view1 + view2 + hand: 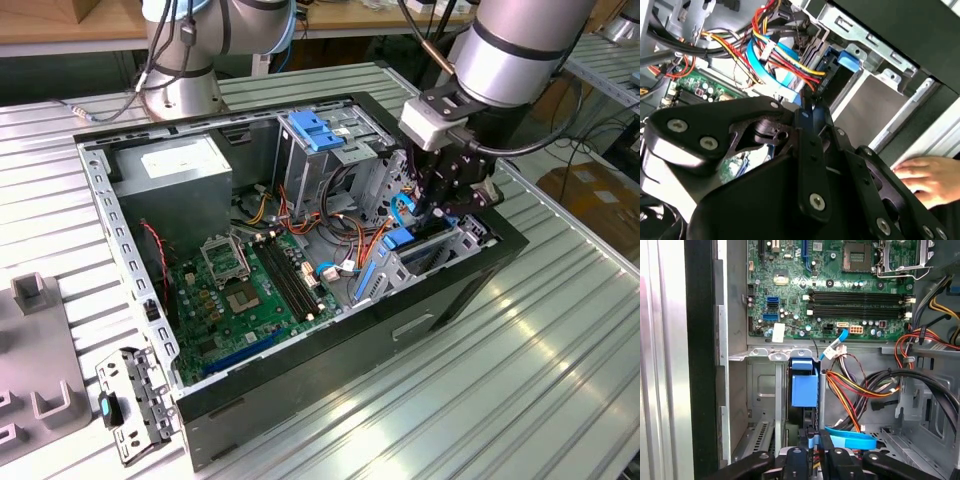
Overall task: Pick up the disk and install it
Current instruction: 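Insert the second disk wire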
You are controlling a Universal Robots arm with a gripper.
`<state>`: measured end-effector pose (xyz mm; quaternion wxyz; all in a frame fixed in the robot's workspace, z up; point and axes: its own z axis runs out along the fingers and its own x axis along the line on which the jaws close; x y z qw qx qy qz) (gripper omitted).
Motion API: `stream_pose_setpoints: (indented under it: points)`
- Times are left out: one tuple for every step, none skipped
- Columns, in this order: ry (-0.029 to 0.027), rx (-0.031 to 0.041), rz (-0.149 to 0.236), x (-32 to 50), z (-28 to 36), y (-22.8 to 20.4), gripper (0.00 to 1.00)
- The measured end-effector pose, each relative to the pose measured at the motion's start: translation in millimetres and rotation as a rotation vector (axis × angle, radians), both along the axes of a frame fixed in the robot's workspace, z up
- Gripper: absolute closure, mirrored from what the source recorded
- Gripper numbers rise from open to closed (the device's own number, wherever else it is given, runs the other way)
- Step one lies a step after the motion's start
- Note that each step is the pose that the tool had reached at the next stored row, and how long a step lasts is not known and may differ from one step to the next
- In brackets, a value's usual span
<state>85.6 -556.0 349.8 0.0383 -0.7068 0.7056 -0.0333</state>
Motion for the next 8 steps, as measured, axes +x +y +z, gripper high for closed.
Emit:
stream_pose_setpoints:
  points:
    - [0.0000,0.0001,0.000,0.2,0.9,0.0,0.76]
    - [0.0000,0.0002,0.000,0.4,1.8,0.0,0.76]
    - [0.0000,0.0002,0.000,0.6,2.6,0.0,0.76]
    - [0.0000,0.0003,0.000,0.6,3.4,0.0,0.76]
    - [0.0000,0.0004,0.000,0.7,3.3,0.0,0.76]
    - [0.0000,0.0004,0.000,0.8,3.3,0.0,0.76]
    - [0.0000,0.0004,0.000,0.8,3.4,0.0,0.76]
    - [0.0000,0.0002,0.000,0.9,3.5,0.0,0.78]
